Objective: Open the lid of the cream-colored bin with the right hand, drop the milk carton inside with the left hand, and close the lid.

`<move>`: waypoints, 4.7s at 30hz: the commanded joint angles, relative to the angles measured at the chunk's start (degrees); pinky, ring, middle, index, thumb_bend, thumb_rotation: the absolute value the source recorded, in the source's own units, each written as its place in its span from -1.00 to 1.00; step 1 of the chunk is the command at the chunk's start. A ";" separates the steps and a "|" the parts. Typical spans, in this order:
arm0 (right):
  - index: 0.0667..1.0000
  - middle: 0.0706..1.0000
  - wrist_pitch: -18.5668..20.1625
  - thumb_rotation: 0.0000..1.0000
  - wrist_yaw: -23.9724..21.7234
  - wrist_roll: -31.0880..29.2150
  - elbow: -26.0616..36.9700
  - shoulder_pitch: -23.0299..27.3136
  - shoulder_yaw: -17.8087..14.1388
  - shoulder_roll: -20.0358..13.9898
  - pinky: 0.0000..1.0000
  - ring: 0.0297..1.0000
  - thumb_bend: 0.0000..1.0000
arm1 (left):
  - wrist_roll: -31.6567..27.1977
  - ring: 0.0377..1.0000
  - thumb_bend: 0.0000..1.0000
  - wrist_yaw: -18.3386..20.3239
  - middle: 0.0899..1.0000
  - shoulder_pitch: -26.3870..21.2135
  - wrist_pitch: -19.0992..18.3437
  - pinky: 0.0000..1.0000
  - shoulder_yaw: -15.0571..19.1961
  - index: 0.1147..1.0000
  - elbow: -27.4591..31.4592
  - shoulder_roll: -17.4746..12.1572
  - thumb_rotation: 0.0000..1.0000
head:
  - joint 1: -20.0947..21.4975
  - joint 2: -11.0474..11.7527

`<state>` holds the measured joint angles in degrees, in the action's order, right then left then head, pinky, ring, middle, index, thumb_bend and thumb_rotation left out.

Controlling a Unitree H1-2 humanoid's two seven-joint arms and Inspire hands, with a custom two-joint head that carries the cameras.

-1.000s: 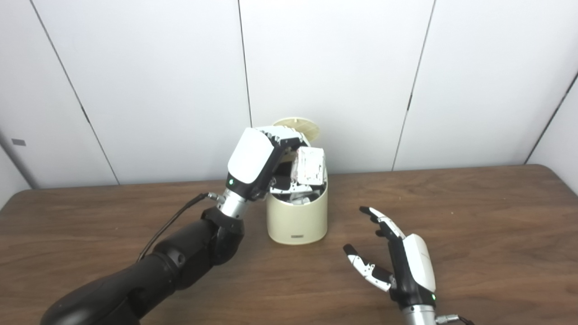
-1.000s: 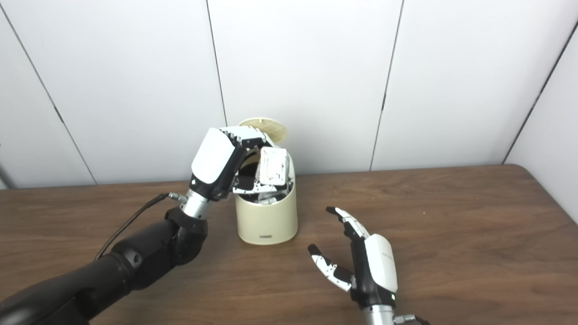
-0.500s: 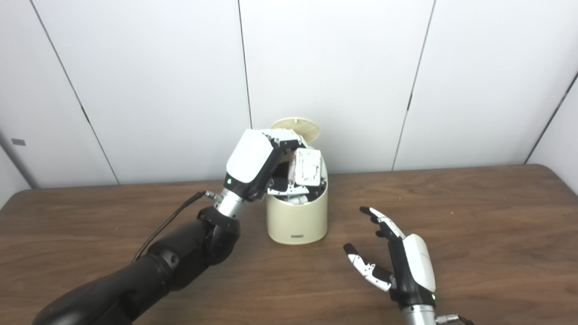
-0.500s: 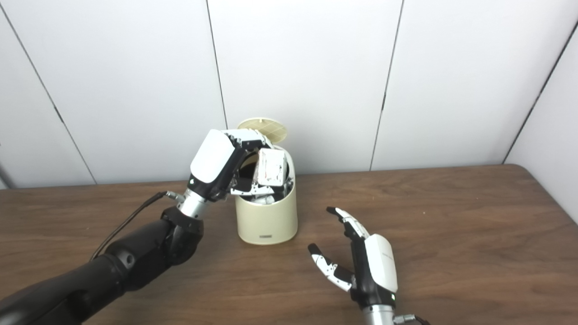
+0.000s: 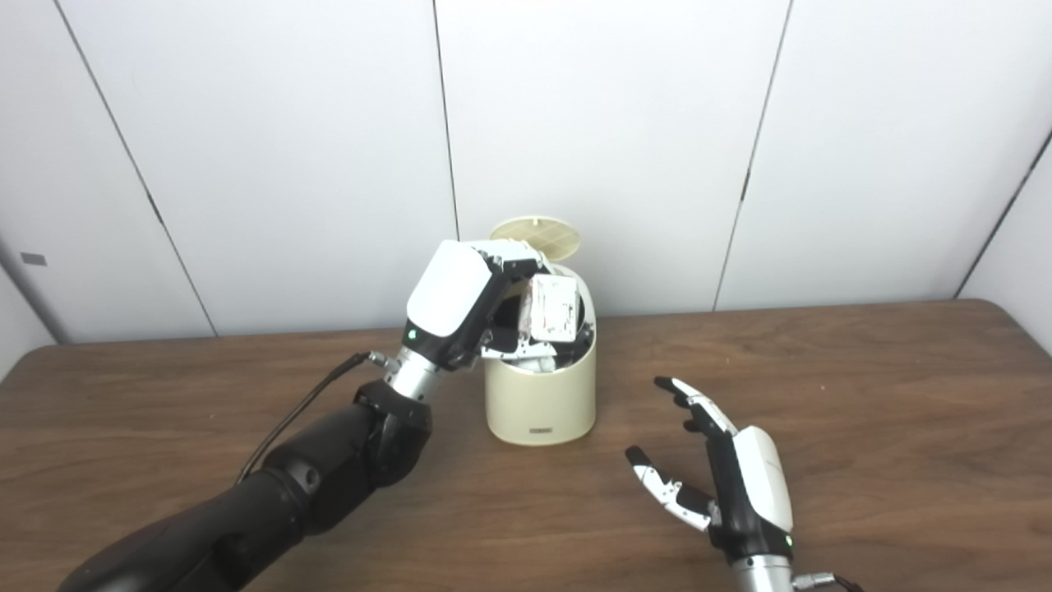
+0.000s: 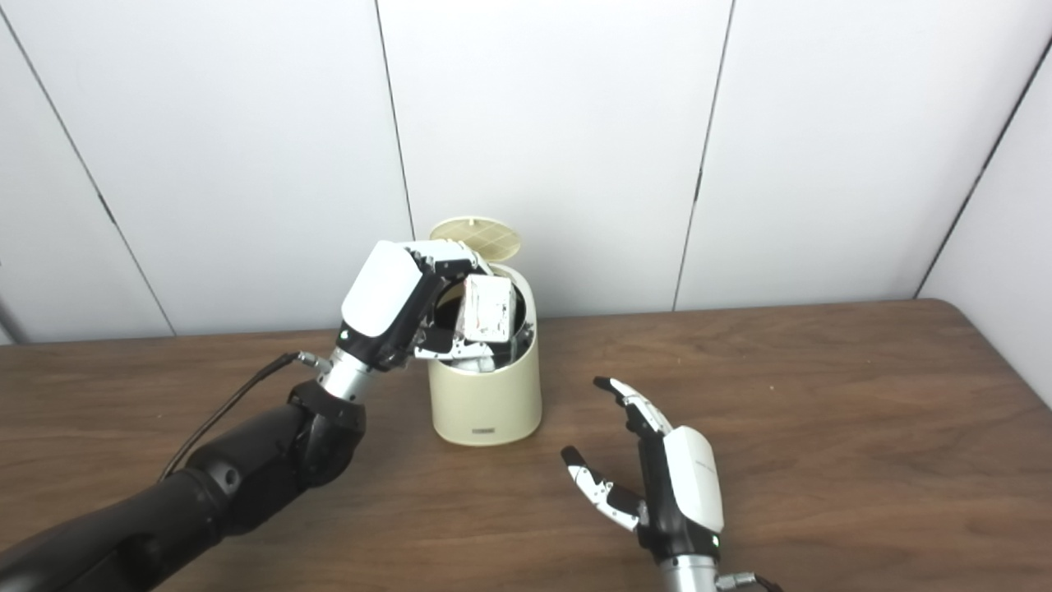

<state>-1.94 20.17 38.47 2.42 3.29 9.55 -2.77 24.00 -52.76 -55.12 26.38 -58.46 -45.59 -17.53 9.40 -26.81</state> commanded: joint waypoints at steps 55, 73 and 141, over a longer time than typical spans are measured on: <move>0.61 0.65 -2.05 -0.30 0.59 -1.88 -3.79 0.00 1.12 1.99 0.39 0.61 -0.50 | -11.36 0.02 -0.07 14.48 -0.01 9.84 0.54 -0.06 14.00 -0.01 28.45 -8.17 0.80 | -2.53 0.33; 0.65 0.68 -3.58 0.19 3.32 -2.14 -4.30 4.63 -0.22 0.09 0.45 0.66 -0.47 | -23.01 0.29 -0.33 34.96 0.31 33.45 0.52 0.17 38.84 0.27 39.37 -0.82 0.69 | -5.59 1.61; 0.63 0.68 20.04 0.90 -52.95 13.61 12.10 42.90 5.88 -14.67 0.79 0.85 0.54 | -28.06 0.76 0.42 57.76 0.75 42.92 -8.34 0.71 57.91 0.74 39.21 14.38 0.72 | -4.19 0.83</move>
<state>19.20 -34.43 51.77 13.47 43.62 15.62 -16.95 -4.44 5.22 -11.06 17.10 -0.74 -8.46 -3.01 5.19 -25.93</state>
